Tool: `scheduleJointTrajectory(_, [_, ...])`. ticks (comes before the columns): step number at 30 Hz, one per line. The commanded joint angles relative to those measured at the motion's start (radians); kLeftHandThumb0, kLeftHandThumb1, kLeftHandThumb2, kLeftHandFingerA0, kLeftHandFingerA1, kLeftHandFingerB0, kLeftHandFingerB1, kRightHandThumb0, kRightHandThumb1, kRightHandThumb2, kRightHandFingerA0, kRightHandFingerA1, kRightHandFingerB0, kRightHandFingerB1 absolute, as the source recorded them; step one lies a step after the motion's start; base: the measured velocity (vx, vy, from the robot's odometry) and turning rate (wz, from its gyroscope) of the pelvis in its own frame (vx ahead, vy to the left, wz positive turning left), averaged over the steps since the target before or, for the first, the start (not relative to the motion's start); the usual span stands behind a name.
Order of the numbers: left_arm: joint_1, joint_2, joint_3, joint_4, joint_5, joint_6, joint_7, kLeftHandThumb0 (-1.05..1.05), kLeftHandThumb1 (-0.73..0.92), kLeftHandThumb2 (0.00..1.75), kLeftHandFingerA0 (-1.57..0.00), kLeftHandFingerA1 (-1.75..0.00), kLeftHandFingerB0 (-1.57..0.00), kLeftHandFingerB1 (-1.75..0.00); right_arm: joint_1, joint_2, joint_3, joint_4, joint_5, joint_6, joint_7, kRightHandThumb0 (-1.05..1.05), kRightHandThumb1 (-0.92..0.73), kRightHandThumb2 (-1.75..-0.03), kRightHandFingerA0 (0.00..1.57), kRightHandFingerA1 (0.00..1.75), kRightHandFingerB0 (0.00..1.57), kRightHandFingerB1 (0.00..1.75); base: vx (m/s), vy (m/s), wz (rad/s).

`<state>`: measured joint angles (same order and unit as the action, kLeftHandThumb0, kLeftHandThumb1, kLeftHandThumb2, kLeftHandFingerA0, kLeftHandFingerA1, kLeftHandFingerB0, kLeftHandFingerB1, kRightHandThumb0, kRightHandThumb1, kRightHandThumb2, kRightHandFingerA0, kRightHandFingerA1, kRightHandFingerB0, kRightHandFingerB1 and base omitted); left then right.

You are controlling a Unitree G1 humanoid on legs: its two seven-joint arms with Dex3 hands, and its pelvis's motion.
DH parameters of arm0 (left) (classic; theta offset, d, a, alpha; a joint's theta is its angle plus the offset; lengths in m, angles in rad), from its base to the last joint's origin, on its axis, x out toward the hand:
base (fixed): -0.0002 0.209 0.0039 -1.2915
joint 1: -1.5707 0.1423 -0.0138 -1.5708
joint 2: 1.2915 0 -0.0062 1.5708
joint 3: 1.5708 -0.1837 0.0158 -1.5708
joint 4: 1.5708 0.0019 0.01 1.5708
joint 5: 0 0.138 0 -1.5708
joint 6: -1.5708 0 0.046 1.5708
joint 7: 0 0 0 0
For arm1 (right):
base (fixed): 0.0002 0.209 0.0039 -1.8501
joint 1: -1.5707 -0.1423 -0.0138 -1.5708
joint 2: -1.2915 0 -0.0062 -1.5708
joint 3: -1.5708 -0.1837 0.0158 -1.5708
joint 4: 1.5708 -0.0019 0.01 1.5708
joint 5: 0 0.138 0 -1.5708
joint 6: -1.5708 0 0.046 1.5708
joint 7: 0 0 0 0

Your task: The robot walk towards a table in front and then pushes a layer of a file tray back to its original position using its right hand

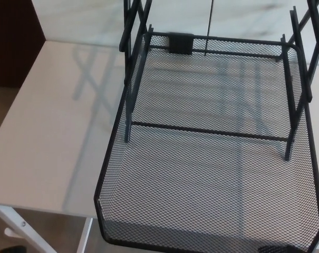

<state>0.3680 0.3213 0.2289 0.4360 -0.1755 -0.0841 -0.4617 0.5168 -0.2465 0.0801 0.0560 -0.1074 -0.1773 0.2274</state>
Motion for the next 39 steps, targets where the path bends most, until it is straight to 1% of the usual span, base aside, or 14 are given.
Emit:
scheduleJointTrajectory(1, [-0.011,0.013,0.014,-0.001,-0.010,0.037,0.012,-0.09,0.59,0.57,-0.65,-0.46,-0.44,-0.39,0.073,-0.004,-0.026,-0.076,0.063,-0.013,0.022,-0.06,-0.41,-0.87,0.45,0.64,0.26,0.55,0.00,0.000,0.00])
scheduleJointTrajectory(2, [-0.021,0.015,0.018,0.005,-0.013,0.037,0.012,-0.10,0.56,0.56,-0.68,-0.45,-0.45,-0.39,0.117,-0.006,-0.043,-0.107,0.094,-0.051,0.035,-0.06,-0.61,-0.57,0.51,0.55,0.35,0.44,0.00,0.000,0.00])
scheduleJointTrajectory(9, [-0.023,0.019,0.028,-0.006,-0.011,0.043,0.009,-0.11,0.57,0.56,-0.66,-0.45,-0.45,-0.39,0.260,-0.014,-0.116,-0.194,0.159,-0.144,0.069,-0.03,-0.61,-0.55,0.56,0.56,0.36,0.46,0.00,0.000,0.00])
scheduleJointTrajectory(15, [-0.022,0.034,0.037,0.013,-0.009,0.033,0.000,-0.12,0.57,0.56,-0.66,-0.45,-0.44,-0.39,0.449,-0.037,-0.204,-0.348,0.241,-0.110,0.118,-0.04,-0.61,-0.57,0.57,0.53,0.37,0.43,0.00,0.000,0.00])
scheduleJointTrajectory(20, [-0.035,0.029,0.037,0.028,-0.012,0.043,0.004,-0.11,0.56,0.56,-0.68,-0.45,-0.46,-0.39,0.527,-0.069,-0.278,-0.417,0.307,-0.119,0.172,-0.05,-0.60,-0.57,0.57,0.54,0.38,0.44,0.00,0.000,0.00])
scheduleJointTrajectory(22, [-0.018,0.030,0.037,0.020,-0.009,0.028,0.002,-0.12,0.57,0.56,-0.65,-0.45,-0.44,-0.39,0.576,-0.059,-0.357,-0.429,0.339,-0.232,0.188,-0.07,-0.58,-0.56,0.63,0.56,0.43,0.45,0.00,0.000,0.00])
scheduleJointTrajectory(27, [-0.041,0.040,0.038,0.043,-0.009,0.027,-0.002,-0.12,0.56,0.56,-0.66,-0.45,-0.44,-0.39,0.595,0.004,-0.442,-0.478,0.462,-0.316,0.199,-0.11,-0.56,-0.56,0.68,0.61,0.50,0.49,0.00,0.000,0.00])
scheduleJointTrajectory(28, [-0.054,0.036,0.041,0.046,-0.014,0.044,0.007,-0.10,0.55,0.55,-0.68,-0.45,-0.46,-0.40,0.569,0.056,-0.478,-0.498,0.574,-0.367,0.188,-0.08,-0.57,-0.56,0.70,0.66,0.55,0.53,0.00,0.000,0.00])
scheduleJointTrajectory(31, [-0.059,0.036,0.041,0.049,-0.015,0.045,0.008,-0.10,0.55,0.55,-0.68,-0.45,-0.46,-0.40,0.560,0.072,-0.490,-0.501,0.590,-0.367,0.200,-0.08,-0.57,-0.56,0.70,0.66,0.55,0.53,0.00,0.000,0.00])
scheduleJointTrajectory(33, [-0.045,0.039,0.046,0.029,-0.024,0.067,0.001,-0.09,0.57,0.56,-0.69,-0.45,-0.45,-0.39,0.485,0.154,-0.594,-0.566,0.616,-0.394,0.041,-0.17,-0.59,-0.57,0.65,0.68,0.56,0.58,0.00,0.000,0.00])
scheduleJointTrajectory(35, [-0.038,0.042,0.046,0.024,-0.024,0.066,-0.002,-0.09,0.58,0.56,-0.68,-0.45,-0.45,-0.39,0.449,0.174,-0.640,-0.607,0.640,-0.359,-0.007,-0.19,-0.63,-0.58,0.58,0.70,0.52,0.58,0.00,0.000,0.00])
scheduleJointTrajectory(37, [-0.043,0.043,0.044,0.020,-0.020,0.072,0.003,-0.09,0.58,0.56,-0.67,-0.45,-0.46,-0.39,0.389,0.191,-0.720,-0.626,0.569,-0.347,-0.091,-0.24,-0.65,-0.59,0.52,0.64,0.46,0.55,0.00,0.000,0.00])
scheduleJointTrajectory(38, [-0.044,0.044,0.044,0.019,-0.020,0.074,0.003,-0.09,0.58,0.56,-0.66,-0.45,-0.46,-0.39,0.375,0.201,-0.737,-0.632,0.559,-0.339,-0.092,-0.30,-0.72,-0.60,0.40,0.57,0.36,0.48,0.00,0.000,0.00])
scheduleJointTrajectory(39, [-0.054,0.044,0.044,0.021,-0.020,0.077,0.004,-0.09,0.57,0.56,-0.66,-0.45,-0.45,-0.39,0.348,0.199,-0.758,-0.640,0.545,-0.330,-0.113,-0.24,-0.66,-0.59,0.41,0.59,0.39,0.51,0.00,0.000,0.00])
